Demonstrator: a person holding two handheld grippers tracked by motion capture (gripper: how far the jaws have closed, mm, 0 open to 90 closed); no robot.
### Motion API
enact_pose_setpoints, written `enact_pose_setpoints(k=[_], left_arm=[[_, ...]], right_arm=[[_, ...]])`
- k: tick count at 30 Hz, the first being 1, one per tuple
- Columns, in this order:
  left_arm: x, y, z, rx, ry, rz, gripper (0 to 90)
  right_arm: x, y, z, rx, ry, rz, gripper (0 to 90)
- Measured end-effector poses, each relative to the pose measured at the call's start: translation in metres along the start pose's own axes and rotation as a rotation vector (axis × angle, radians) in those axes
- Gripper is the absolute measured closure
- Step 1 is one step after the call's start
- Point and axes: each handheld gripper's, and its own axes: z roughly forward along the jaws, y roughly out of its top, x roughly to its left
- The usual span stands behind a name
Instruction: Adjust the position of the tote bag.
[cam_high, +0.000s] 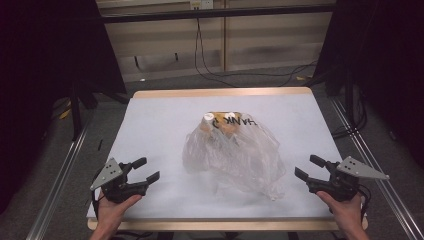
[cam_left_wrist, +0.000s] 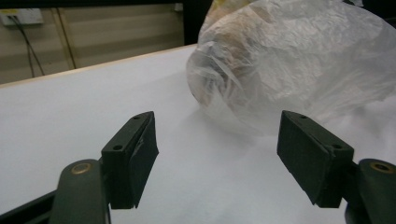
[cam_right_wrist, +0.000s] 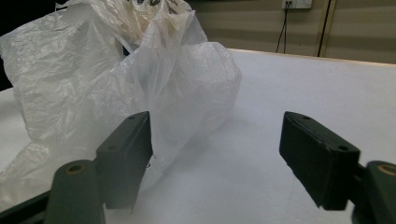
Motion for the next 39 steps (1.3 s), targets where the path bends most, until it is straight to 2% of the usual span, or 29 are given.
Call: enact_pose_setpoints(k=[1,3,5,6,9,10,14,15,17,18,21,23,25,26,27,28,31,33,34,37,39], left_arm=[[0.0,0.0,0.0,0.0,0.0,0.0,30.3],[-0.005,0.0,0.003,0.025,-0.022,0.031,32.6],[-0.006,0.001,0.004,0.024,-0.03,0.032,33.4],[-0.009,0.002,0.007,0.036,-0.054,0.034,36.1],[-0.013,0.003,0.01,0.055,-0.076,0.033,36.9],[-0.015,0.003,0.011,0.052,-0.081,0.02,38.2],[-0.022,0.005,0.013,0.062,-0.101,0.019,40.2],[-0.023,0.005,0.013,0.072,-0.114,0.034,40.7],[-0.025,0.006,0.013,0.076,-0.113,0.042,40.9],[-0.027,0.006,0.014,0.077,-0.14,0.043,43.3],[-0.031,0.006,0.014,0.089,-0.138,0.046,45.1],[-0.034,0.008,0.015,0.09,-0.168,0.057,45.8],[-0.037,0.008,0.016,0.086,-0.173,0.046,48.2],[-0.039,0.009,0.018,0.1,-0.194,0.054,50.2],[-0.039,0.009,0.018,0.1,-0.194,0.054,50.4],[-0.043,0.01,0.021,0.106,-0.212,0.057,50.3],[-0.047,0.011,0.022,0.113,-0.215,0.057,51.8],[-0.055,0.013,0.024,0.106,-0.243,0.063,53.5],[-0.055,0.013,0.024,0.106,-0.243,0.063,54.3],[-0.066,0.016,0.028,0.115,-0.28,0.093,58.2],[-0.069,0.017,0.029,0.115,-0.278,0.091,60.6]], right_arm=[[0.0,0.0,0.0,0.0,0.001,0.001,27.3],[0.0,0.001,-0.002,0.009,0.018,0.001,30.2],[0.0,0.001,-0.002,0.008,0.027,0.006,32.0],[0.0,0.001,-0.002,0.026,0.039,-0.006,34.3],[0.0,0.0,-0.001,0.036,0.067,0.002,37.6],[0.0,0.001,0.0,0.038,0.077,0.004,38.9],[0.001,0.001,-0.001,0.049,0.098,-0.005,42.1],[0.002,0.002,-0.001,0.049,0.102,-0.005,42.5],[0.002,0.002,-0.002,0.05,0.111,-0.003,42.8],[0.004,0.002,-0.002,0.057,0.117,-0.015,44.2],[0.006,0.003,-0.001,0.065,0.124,-0.027,44.7],[0.012,0.004,-0.002,0.072,0.136,-0.046,46.3],[0.014,0.005,-0.003,0.077,0.138,-0.049,47.4],[0.016,0.005,-0.003,0.077,0.153,-0.055,50.8],[0.016,0.005,-0.003,0.077,0.153,-0.055,50.8],[0.017,0.006,-0.003,0.082,0.165,-0.064,51.6],[0.019,0.005,-0.002,0.092,0.18,-0.068,53.7],[0.022,0.006,-0.003,0.094,0.196,-0.071,59.0],[0.024,0.006,-0.004,0.093,0.218,-0.077,61.9],[0.029,0.007,-0.005,0.098,0.239,-0.096,66.7],[0.032,0.007,-0.005,0.101,0.249,-0.098,67.7]])
